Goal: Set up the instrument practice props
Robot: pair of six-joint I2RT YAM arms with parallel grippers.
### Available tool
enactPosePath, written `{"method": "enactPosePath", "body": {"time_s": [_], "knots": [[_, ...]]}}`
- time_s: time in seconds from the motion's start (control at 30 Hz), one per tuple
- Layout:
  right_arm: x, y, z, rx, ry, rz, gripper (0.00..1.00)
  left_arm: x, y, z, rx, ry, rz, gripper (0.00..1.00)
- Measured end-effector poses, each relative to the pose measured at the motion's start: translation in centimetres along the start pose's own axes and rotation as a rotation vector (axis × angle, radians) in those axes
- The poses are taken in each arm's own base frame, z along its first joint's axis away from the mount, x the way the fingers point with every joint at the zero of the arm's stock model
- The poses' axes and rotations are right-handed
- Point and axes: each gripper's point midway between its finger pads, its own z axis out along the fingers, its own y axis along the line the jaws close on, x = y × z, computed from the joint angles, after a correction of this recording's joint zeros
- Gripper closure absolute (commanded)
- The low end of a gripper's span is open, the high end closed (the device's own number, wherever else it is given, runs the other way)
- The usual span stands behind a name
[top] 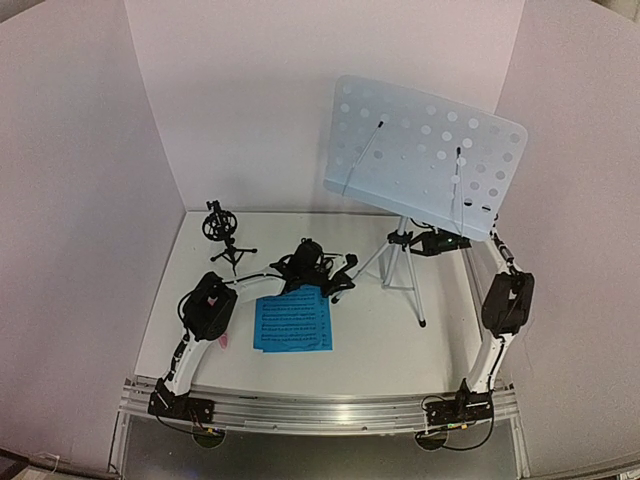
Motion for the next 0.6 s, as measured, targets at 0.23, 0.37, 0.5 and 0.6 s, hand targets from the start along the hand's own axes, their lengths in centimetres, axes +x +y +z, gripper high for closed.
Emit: {"method": "enactPosePath", "body": {"time_s": [0.23, 0.37, 0.5, 0.6], "knots": [[-0.9, 2.0, -3.2, 0.022, -0.054, -0.103, 0.48, 0.0, 0.1, 0.1, -0.016, 0.002, 0.002, 1.0], [-1.3, 4.0, -3.9, -0.004, -0.076, -0.186, 0.46, -0.2, 0.3, 0.2, -0.034, 0.001, -0.002, 1.0], [-1.3, 5.0, -4.0, -0.036, -0.092, -0.242, 0.46, -0.3, 0.4, 0.4, -0.056, -0.003, -0.006, 1.0], [-1.5, 5.3, -4.1, -0.05, -0.101, -0.257, 0.47, -0.3, 0.6, 0.4, -0.066, -0.007, -0.013, 1.0]]}}
